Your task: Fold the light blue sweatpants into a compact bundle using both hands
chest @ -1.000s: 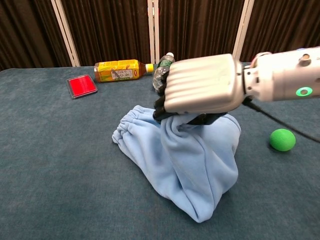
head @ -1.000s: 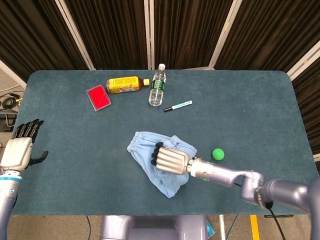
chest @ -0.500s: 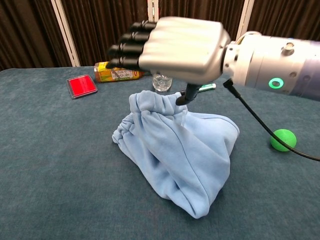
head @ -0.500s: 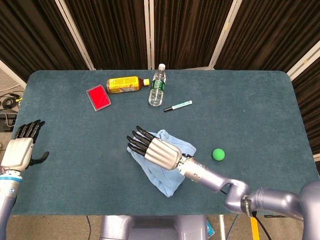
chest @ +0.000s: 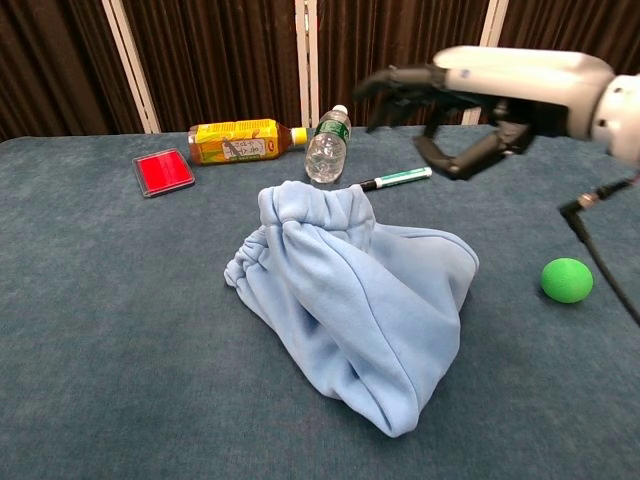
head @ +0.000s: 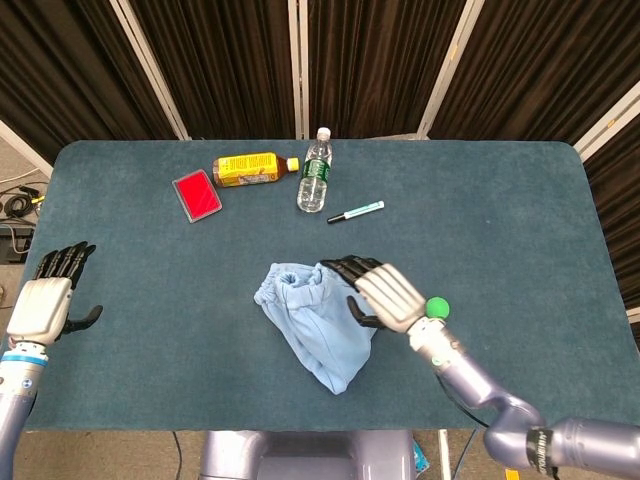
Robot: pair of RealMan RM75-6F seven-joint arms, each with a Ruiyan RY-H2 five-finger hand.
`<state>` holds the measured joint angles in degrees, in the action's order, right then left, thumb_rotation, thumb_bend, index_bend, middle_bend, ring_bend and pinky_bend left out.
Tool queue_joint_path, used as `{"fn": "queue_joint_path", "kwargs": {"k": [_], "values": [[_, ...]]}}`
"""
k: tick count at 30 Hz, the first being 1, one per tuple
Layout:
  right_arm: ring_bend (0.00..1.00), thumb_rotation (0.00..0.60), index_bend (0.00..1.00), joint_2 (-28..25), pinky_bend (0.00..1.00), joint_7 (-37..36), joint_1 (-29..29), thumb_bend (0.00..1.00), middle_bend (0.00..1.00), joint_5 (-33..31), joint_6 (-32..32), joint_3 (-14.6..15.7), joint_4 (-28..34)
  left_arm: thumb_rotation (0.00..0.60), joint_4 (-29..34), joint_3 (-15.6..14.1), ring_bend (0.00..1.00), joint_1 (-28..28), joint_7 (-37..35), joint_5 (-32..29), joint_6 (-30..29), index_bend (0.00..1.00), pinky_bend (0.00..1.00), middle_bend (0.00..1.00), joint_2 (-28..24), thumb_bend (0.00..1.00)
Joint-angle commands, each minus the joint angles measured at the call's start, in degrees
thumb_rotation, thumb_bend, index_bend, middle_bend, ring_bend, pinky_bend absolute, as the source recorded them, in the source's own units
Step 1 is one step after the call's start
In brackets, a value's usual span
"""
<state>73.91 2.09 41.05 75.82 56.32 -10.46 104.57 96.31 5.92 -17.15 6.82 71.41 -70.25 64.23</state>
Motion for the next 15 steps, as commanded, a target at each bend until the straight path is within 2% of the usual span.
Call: {"fn": "queue_joint_path", "kwargs": {"k": [1,8,15], "values": [[0.20,0.600,0.15,-2.05,0.32,-3.84,-1.96,0.66,0.22,-2.09,-1.24,1.06,0.98,0.600,0.09,-0.02,0.00,-0.02,-0.15,-0.02,0.15,0.00,0.00,0.00,-0.07,0.34],[0.22,0.600,0.20,-2.19,0.34,-5.90,-2.50,0.72,0.25,-3.85,-3.77,2.51,0.34,0.600,0.71,-0.32,0.00,-0.13,-0.56,0.16,0.90,0.00,0.00,0.00,-0.57,0.34],[0.24,0.600,0.22,1.40,0.33,-4.84,-0.48,0.81,0.27,-5.01,-6.28,2.08,-1.89,0.600,0.61,-0.29,0.00,-0.26,0.02,0.05,0.90,0.00,0.00,0.00,-0.46,0.34]]}}
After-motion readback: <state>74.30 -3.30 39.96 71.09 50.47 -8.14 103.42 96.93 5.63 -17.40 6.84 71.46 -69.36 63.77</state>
